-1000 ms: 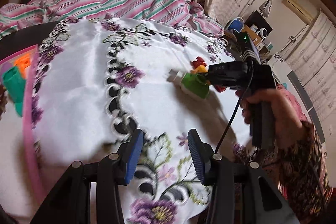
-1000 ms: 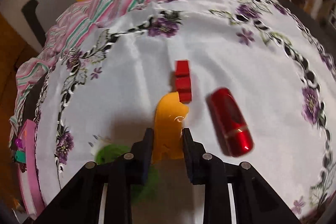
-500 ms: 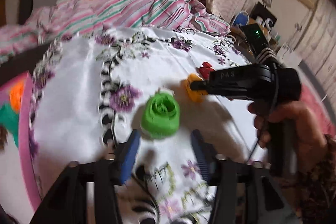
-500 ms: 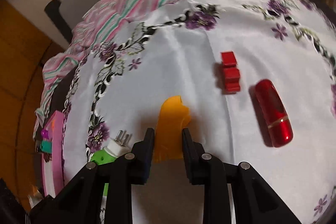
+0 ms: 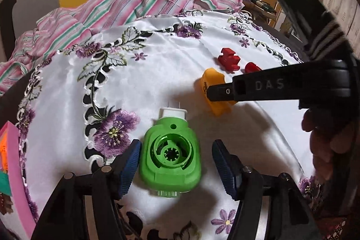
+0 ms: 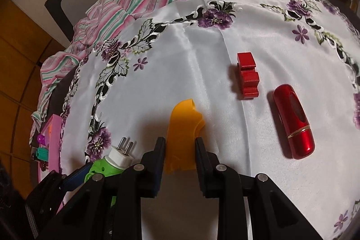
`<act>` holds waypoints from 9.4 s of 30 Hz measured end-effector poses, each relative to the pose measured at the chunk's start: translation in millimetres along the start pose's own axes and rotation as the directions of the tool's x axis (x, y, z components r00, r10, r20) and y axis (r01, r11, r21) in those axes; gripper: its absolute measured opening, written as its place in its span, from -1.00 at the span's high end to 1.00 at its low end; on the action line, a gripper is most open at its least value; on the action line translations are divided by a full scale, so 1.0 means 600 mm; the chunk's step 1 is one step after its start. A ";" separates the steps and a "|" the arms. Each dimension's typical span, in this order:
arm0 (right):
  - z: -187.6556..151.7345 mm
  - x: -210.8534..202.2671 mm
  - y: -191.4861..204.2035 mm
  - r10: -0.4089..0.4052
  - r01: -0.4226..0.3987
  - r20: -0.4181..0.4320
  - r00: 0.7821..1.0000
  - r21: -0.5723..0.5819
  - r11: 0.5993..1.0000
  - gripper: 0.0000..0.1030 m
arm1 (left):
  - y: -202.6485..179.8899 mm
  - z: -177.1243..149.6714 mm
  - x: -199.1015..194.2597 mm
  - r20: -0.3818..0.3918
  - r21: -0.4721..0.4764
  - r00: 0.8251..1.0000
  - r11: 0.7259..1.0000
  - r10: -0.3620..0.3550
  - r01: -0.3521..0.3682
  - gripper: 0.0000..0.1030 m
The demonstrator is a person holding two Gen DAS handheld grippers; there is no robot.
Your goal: Organize rigid objects
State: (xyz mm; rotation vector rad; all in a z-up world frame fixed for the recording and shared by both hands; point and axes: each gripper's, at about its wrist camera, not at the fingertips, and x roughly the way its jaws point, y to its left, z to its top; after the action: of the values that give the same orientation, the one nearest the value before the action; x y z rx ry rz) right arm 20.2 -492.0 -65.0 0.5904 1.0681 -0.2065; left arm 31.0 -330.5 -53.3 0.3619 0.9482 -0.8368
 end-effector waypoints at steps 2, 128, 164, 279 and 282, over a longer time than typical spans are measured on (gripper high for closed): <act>0.000 0.000 0.005 -0.012 0.012 0.003 1.000 -0.019 1.000 0.49 | 0.003 -0.003 0.008 -0.007 -0.010 1.000 1.000 0.004 -0.004 -0.04; -0.238 -0.009 0.490 0.307 -0.315 -0.111 0.945 -0.556 0.769 0.49 | 0.365 -0.378 -0.352 0.248 -0.626 0.934 0.779 0.256 -0.047 -0.06; -0.275 0.052 0.587 0.259 -0.302 -0.156 0.953 -0.562 0.770 0.48 | 0.380 -0.396 -0.365 0.243 -0.667 0.926 0.743 0.290 -0.058 -0.06; 0.000 -0.096 -0.196 -0.313 0.213 0.174 0.934 0.433 0.876 0.48 | -0.130 0.202 0.180 -0.033 0.015 0.988 0.988 -0.153 0.154 0.55; 0.001 -0.094 -0.194 -0.314 0.219 0.169 0.934 0.425 0.878 0.48 | -0.127 0.195 0.173 -0.025 0.029 0.986 0.986 -0.163 0.164 0.66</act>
State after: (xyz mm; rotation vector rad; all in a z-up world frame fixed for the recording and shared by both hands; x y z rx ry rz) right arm -57.0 -595.3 -56.9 0.7624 0.8771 -0.7379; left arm 71.2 -498.8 -68.5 0.3231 0.9965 -0.9998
